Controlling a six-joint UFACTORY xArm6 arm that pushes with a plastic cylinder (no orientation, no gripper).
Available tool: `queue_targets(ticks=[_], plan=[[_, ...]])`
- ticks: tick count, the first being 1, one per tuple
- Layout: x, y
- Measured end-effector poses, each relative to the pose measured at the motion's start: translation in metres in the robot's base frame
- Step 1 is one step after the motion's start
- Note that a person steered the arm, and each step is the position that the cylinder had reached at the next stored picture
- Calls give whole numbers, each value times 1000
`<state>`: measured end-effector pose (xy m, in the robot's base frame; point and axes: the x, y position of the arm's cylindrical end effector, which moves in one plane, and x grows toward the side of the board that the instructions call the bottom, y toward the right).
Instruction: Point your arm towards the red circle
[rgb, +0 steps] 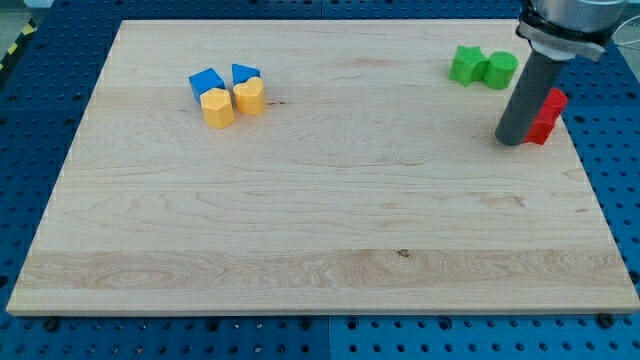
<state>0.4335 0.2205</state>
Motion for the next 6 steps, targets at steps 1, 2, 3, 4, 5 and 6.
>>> queue_targets(ticks=[1,2,3,4,5,6], plan=[[37,20],[48,125],[42,125],[-20,125],[-45,125],[-46,125]])
